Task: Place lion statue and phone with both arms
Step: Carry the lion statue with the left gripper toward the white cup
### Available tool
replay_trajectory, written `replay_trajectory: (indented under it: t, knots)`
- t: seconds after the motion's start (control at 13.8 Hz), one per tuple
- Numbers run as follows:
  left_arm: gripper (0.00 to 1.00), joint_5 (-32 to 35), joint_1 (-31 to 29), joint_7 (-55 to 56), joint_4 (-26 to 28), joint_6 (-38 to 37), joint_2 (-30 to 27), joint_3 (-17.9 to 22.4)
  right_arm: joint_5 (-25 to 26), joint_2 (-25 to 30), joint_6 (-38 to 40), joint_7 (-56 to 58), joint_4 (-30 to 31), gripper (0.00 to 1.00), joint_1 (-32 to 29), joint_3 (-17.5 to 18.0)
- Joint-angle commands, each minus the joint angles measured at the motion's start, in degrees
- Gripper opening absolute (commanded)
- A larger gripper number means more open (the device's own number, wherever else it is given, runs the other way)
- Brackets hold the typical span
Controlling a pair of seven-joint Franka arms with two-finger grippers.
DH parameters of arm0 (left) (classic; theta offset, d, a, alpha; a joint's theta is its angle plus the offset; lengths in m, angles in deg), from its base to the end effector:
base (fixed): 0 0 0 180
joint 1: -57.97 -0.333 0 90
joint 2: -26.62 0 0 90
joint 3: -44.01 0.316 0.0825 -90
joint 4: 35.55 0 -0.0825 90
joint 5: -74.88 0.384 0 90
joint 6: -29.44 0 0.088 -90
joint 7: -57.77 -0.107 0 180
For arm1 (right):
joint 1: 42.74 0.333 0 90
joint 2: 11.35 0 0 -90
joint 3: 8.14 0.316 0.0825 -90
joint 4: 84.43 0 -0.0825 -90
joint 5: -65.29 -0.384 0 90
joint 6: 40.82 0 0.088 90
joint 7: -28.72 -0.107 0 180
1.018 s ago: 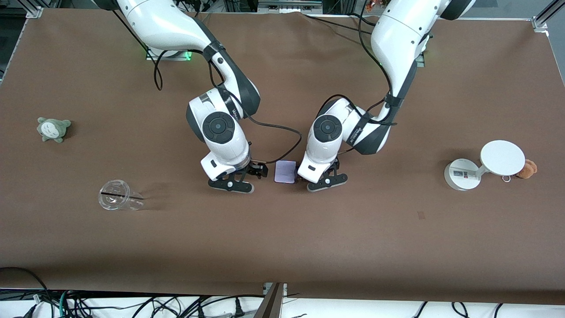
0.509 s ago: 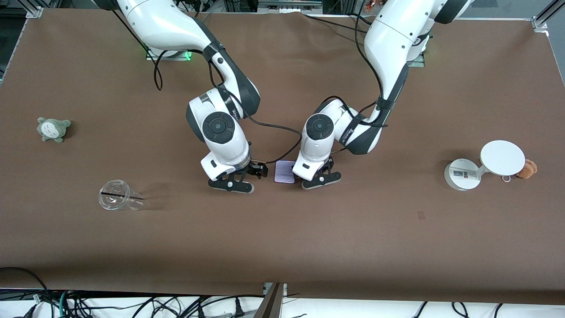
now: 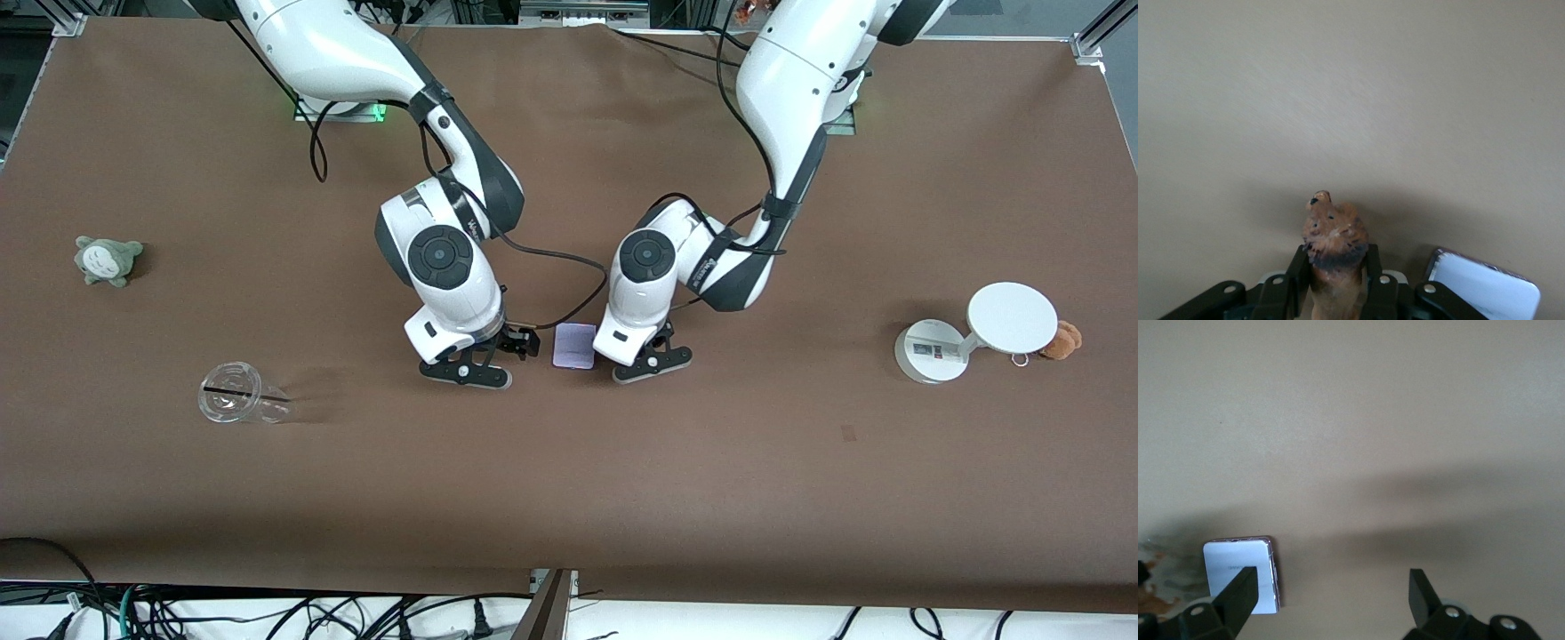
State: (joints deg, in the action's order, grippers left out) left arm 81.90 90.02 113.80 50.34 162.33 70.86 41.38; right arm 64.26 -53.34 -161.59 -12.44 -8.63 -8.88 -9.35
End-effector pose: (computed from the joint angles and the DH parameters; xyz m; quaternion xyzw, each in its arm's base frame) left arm 0.5961 -0.4029 0.2152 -0.9876 -0.1519 -0.0388 0.0035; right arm 0.6243 0.4053 0.3044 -0.9968 0.0757 -0.0203 0.0163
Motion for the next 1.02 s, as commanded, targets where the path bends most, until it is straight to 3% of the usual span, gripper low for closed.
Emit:
replay_trajectory:
  t: [0.0, 0.36, 0.65, 0.95]
  knots:
    - [0.0, 1.94, -4.09, -6.77, 2.34, -4.39, -5.2, -0.35, -0.99, -0.02, -0.87, 0.21, 0.84, 1.0, -0.2, 0.77]
    - [0.0, 1.94, -13.23, -20.13, 13.23, -4.13, -14.69, -0.35, -2.84, -4.49, -8.23, -8.12, 0.49, 1.0, 4.26, 0.78]
    - [0.0, 1.94, -22.28, -33.57, 20.35, -3.61, -20.33, -0.44, 0.24, -10.11, -12.12, -18.05, -3.88, 1.0, 8.32, 0.25]
    - [0.0, 1.94, -28.18, -40.02, 27.56, -1.06, -24.02, -0.35, 2.69, -13.98, -14.66, -19.65, -5.84, 1.0, 10.78, -0.36]
